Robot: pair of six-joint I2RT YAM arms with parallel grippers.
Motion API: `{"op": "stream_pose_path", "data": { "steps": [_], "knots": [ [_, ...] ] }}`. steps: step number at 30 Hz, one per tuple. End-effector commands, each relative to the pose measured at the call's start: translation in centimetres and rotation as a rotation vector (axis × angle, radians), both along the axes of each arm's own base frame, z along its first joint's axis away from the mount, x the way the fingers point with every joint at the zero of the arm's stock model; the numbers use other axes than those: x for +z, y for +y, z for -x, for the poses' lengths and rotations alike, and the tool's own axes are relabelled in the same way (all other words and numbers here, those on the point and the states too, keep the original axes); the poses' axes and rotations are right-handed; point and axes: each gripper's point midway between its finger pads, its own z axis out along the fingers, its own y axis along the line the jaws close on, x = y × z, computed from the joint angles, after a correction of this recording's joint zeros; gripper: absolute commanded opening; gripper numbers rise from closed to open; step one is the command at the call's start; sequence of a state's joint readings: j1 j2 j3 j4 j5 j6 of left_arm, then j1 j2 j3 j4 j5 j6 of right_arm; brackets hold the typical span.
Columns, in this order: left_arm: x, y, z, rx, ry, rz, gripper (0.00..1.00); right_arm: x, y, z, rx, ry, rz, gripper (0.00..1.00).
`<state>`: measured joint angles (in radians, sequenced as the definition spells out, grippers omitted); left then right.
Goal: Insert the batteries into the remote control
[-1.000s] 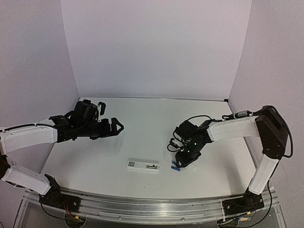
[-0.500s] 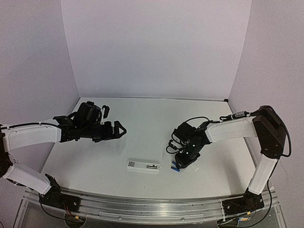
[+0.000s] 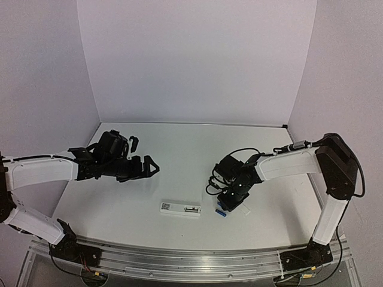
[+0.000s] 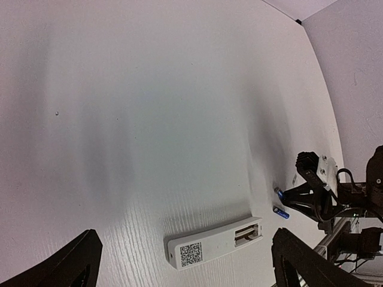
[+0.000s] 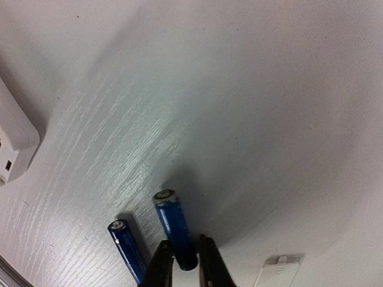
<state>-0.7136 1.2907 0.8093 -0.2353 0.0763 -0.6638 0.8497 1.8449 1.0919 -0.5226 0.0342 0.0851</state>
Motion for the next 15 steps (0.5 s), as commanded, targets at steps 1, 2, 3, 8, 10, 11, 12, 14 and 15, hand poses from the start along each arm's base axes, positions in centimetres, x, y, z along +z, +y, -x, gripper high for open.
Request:
{"op": "stream_pose_path", "data": {
  "steps": [1, 2, 3, 8, 10, 11, 12, 14, 15],
  "knots": [
    [-0.3, -0.1, 0.3, 0.008, 0.026, 0.012, 1.00, -0.4, -0.1, -0.1, 0.016, -0.012, 0.028, 0.03],
    [-0.6, 0.0, 0.4, 0.008, 0.037, 0.008, 1.00, -0.3, -0.2, -0.1, 0.020, -0.018, 0.029, 0.00],
    [-0.9, 0.0, 0.6, 0.003, 0.051, 0.003, 1.00, -0.2, -0.2, -0.1, 0.026, -0.022, 0.029, 0.00],
    [-2.6, -0.1, 1.8, -0.022, 0.135, -0.015, 1.00, 1.3, 0.3, -0.2, 0.074, -0.054, -0.002, 0.00],
    [-3.3, -0.2, 2.3, -0.035, 0.172, -0.021, 0.99, 2.3, 0.9, -0.1, 0.126, -0.067, -0.031, 0.00],
    [-3.7, -0.3, 2.6, -0.042, 0.191, -0.018, 0.99, 2.9, 1.2, 0.0, 0.147, -0.071, -0.050, 0.00],
    [-4.0, -0.3, 2.9, -0.051, 0.208, -0.016, 0.97, 3.4, 1.5, 0.2, 0.181, -0.074, -0.059, 0.00],
    [-4.9, -0.5, 3.5, -0.065, 0.248, -0.017, 0.94, 4.5, 2.4, 1.2, 0.274, -0.066, -0.088, 0.00],
    [-5.3, -0.6, 3.8, -0.072, 0.267, -0.015, 0.93, 5.1, 3.0, 1.6, 0.328, -0.068, -0.096, 0.00]
  ]
}}
